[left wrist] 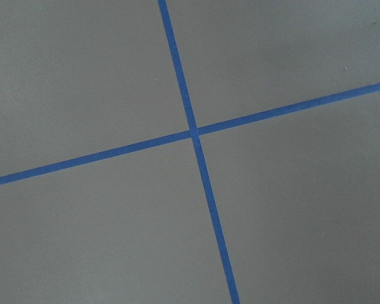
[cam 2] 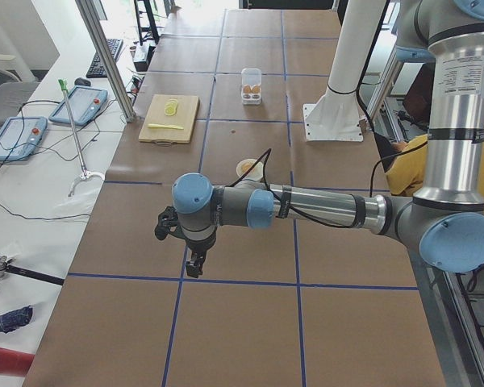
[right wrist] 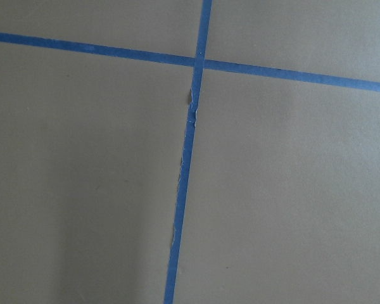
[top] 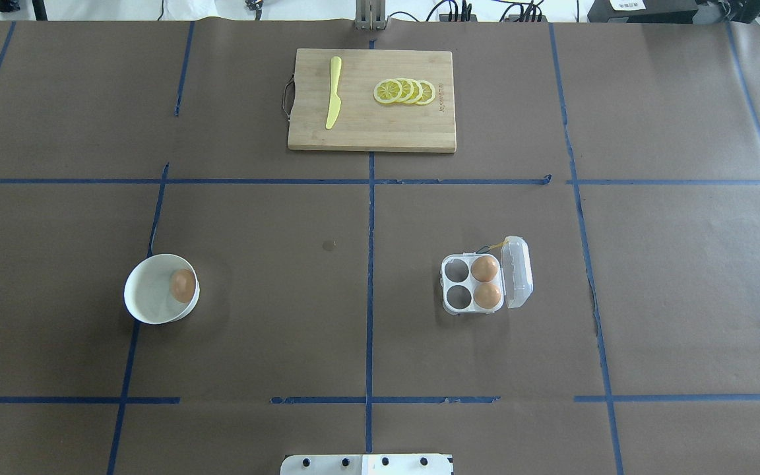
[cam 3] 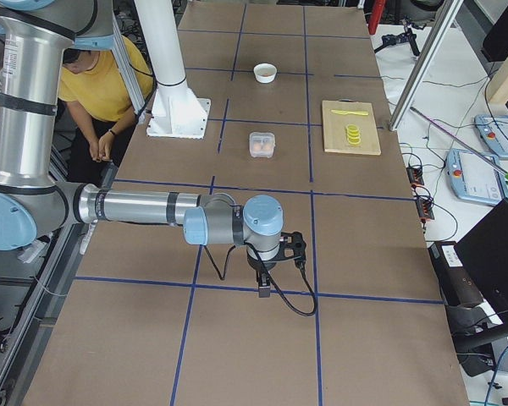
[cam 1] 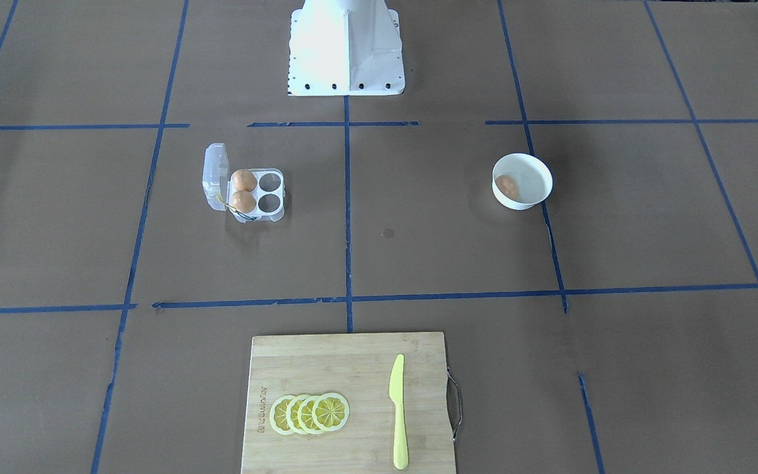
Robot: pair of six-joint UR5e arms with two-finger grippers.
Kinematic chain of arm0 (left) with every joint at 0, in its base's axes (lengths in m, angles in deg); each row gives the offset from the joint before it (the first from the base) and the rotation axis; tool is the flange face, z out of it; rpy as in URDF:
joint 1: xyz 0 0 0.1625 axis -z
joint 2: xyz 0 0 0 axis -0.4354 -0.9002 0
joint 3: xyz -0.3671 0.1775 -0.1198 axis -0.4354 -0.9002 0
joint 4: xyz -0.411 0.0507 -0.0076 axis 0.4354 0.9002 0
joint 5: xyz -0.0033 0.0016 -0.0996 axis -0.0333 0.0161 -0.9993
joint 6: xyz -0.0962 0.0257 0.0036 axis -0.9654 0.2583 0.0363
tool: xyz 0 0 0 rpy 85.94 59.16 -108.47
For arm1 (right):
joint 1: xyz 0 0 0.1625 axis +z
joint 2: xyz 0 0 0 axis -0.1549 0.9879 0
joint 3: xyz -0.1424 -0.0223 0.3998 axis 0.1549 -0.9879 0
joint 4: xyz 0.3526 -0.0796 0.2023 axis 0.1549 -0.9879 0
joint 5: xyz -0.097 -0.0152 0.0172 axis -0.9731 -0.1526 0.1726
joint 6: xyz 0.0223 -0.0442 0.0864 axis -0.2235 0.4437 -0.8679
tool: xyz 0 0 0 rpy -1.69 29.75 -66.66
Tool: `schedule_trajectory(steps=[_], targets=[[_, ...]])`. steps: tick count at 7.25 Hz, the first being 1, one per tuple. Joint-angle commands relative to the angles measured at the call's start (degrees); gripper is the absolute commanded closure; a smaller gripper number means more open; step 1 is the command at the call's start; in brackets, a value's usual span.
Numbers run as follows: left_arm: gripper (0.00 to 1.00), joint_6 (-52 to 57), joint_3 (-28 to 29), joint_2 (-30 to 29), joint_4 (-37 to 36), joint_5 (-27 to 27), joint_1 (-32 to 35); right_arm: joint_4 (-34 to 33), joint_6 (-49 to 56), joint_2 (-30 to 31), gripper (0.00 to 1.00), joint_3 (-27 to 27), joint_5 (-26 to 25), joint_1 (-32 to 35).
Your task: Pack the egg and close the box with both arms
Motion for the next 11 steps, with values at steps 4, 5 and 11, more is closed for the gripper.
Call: schedule_trajectory(steps=[4,5,11], targets=[[0.0,0.6,-0.2,-0.1,2.7,2.6,-0.4,0.1,-0.4,-0.2,0.0,0.2,0.8,0.0],[0.0,0.5,-0.5,-0.2,5.2,6.1,-0.6,0.1,-0.4,-0.5,0.0,0.2,0.8,0.0],[0.0,-6.4,1.5,-3.3,41.6,3.0,-1.7,0.2,-2.4,-5.7,0.0,3.3,3.9,-0.2]])
